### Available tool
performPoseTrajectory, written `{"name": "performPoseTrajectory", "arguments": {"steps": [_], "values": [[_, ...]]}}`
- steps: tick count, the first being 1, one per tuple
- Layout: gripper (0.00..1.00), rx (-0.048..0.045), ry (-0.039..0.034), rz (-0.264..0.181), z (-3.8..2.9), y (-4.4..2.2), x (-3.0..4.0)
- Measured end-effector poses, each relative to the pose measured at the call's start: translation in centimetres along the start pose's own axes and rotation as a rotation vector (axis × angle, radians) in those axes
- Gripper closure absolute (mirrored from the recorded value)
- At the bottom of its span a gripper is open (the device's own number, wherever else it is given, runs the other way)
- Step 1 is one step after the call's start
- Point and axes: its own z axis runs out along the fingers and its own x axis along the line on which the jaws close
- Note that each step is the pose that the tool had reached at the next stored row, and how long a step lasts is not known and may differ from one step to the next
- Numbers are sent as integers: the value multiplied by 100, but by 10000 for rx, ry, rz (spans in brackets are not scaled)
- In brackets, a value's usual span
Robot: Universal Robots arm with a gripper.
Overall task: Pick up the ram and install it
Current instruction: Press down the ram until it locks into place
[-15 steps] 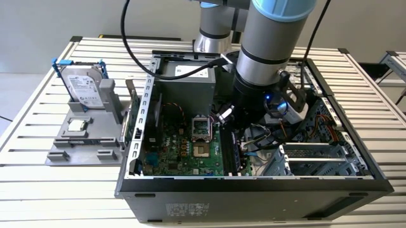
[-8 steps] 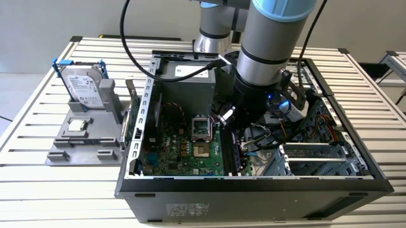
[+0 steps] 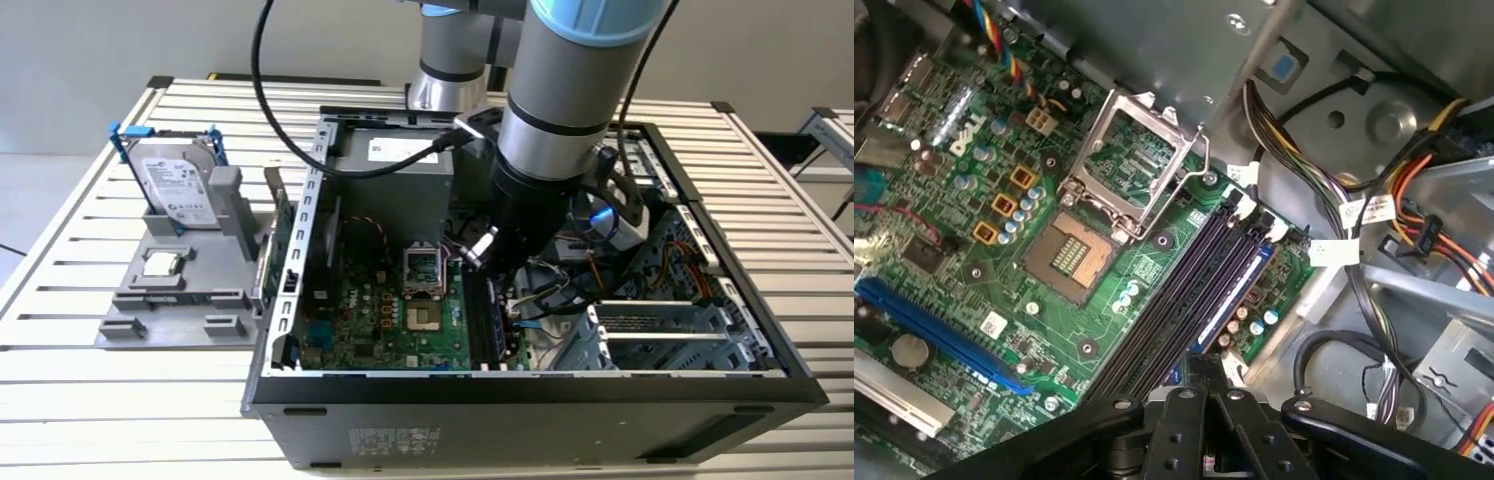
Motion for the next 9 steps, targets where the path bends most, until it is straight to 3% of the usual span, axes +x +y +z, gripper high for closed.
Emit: {"name": "performPoseTrajectory", "arguments": {"steps": [9], "values": [[100,-16,-13,-1024,0,-5,-7]]}}
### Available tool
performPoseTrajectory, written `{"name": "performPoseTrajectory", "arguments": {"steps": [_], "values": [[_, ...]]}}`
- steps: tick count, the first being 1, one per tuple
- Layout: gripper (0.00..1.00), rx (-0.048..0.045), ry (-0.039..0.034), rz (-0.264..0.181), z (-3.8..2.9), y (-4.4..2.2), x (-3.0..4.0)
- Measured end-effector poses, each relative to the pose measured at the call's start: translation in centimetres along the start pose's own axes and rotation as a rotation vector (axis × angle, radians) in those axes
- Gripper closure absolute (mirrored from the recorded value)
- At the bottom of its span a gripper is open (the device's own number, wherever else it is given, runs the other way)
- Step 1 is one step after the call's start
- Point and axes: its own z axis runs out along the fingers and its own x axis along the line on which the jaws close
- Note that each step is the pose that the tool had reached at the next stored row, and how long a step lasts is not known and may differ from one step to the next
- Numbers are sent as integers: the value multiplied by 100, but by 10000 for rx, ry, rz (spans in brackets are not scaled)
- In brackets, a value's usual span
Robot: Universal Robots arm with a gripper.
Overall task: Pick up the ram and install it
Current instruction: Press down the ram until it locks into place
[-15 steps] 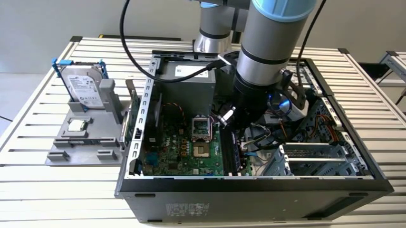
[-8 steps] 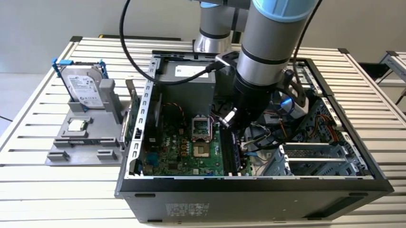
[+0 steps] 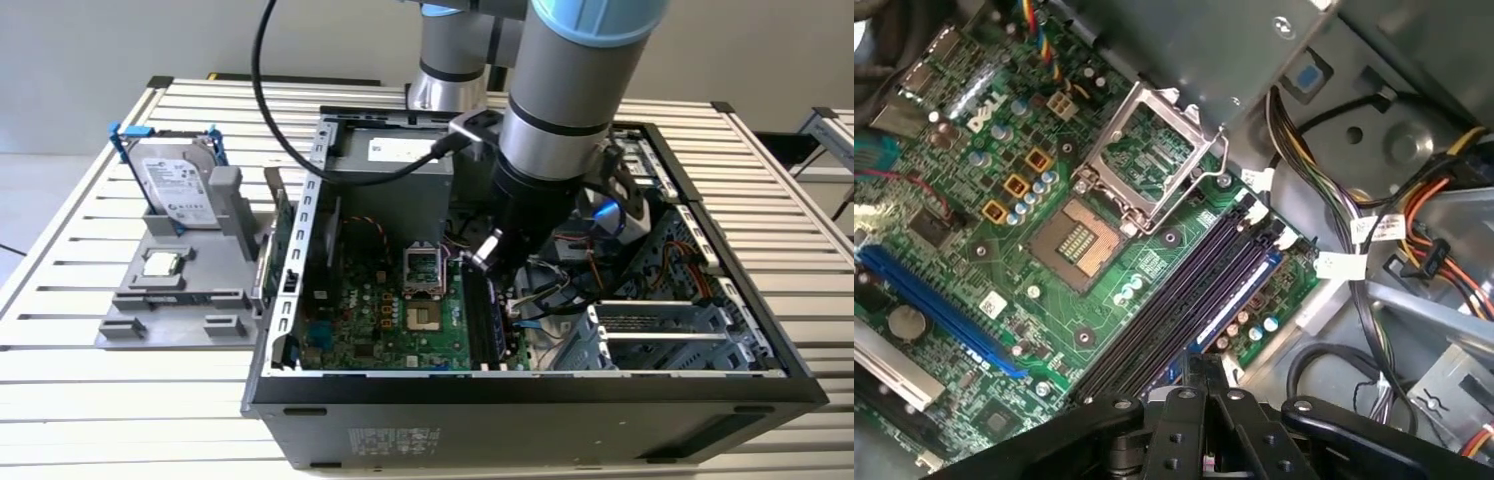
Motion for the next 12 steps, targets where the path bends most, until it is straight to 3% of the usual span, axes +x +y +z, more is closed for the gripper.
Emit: {"name": "performPoseTrajectory", "arguments": {"steps": [12], "values": [[100,-25,-22,-1616,0,-3,-4]]}}
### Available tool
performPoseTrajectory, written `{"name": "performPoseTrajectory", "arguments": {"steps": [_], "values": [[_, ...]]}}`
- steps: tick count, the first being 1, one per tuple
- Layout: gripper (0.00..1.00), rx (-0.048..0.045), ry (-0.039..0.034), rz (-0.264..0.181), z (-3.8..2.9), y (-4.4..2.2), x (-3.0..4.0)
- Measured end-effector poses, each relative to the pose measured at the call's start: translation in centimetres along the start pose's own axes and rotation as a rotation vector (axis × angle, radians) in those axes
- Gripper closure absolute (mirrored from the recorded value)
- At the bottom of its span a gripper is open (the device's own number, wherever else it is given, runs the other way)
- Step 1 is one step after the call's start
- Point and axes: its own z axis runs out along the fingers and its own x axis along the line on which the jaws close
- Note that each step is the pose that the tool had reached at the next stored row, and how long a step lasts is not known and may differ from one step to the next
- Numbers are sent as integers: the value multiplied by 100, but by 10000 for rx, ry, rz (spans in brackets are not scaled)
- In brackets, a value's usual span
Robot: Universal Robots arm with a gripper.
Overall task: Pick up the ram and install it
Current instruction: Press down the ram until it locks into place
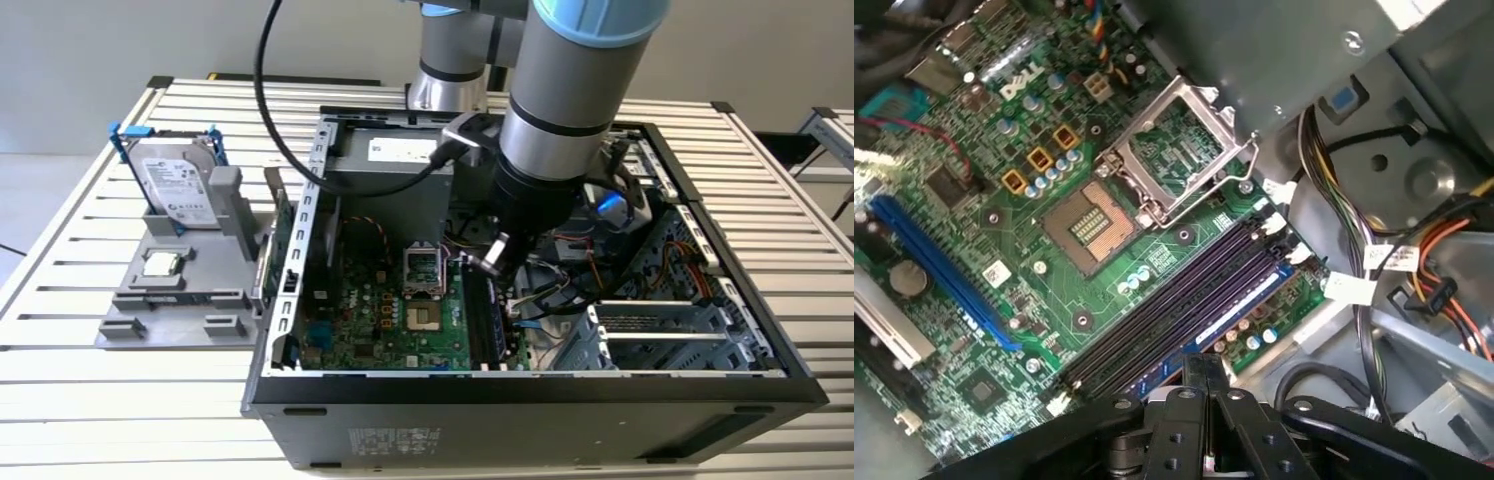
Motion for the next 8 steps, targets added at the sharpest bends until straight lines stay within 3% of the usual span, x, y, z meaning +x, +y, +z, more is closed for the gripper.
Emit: {"name": "performPoseTrajectory", "arguments": {"steps": [8], "values": [[100,-18,-14,-1196,0,0,0]]}}
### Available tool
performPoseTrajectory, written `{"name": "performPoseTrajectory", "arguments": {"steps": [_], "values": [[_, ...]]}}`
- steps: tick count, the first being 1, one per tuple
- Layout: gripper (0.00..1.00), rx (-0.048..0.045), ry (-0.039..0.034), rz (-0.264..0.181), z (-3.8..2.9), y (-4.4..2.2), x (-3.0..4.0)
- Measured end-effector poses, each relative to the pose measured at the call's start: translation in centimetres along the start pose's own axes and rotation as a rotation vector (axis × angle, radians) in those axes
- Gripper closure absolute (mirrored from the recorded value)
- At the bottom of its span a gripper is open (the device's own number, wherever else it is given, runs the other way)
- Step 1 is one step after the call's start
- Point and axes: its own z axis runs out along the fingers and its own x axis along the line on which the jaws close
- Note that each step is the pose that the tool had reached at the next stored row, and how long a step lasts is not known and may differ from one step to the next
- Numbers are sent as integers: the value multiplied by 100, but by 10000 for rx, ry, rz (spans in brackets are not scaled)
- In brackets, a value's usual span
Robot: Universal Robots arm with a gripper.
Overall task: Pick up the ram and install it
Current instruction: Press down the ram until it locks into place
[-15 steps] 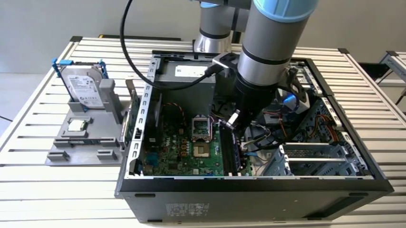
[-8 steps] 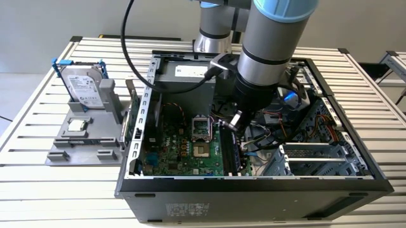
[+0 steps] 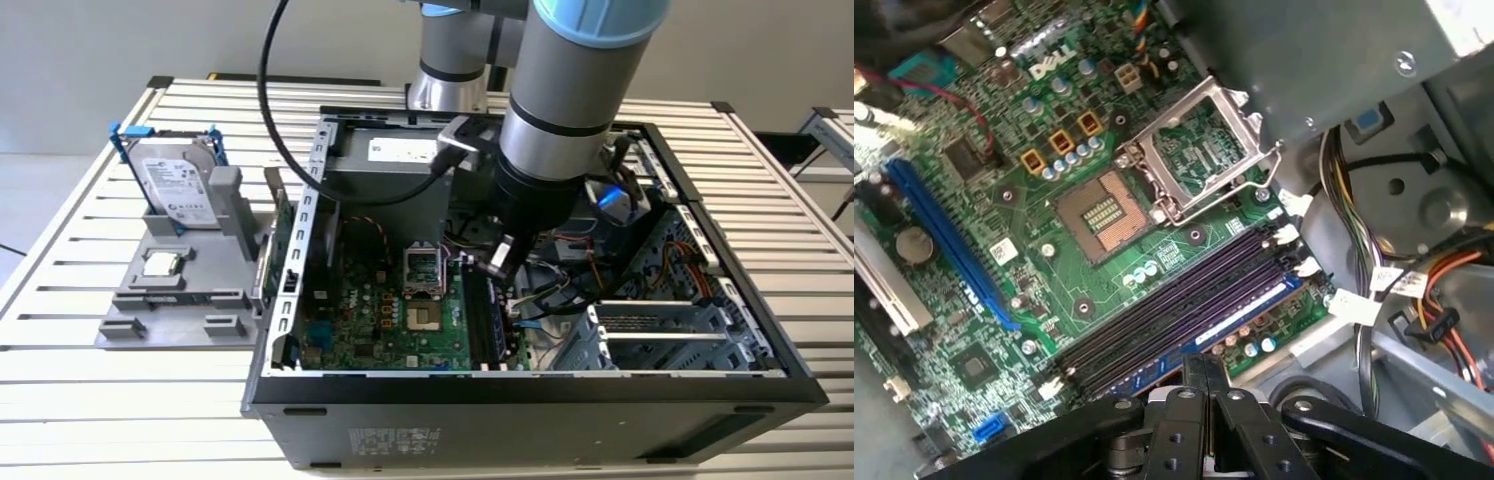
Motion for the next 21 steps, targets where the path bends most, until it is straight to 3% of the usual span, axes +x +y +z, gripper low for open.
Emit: {"name": "performPoseTrajectory", "arguments": {"steps": [21], "values": [[100,-55,-49,-3316,0,0,0]]}}
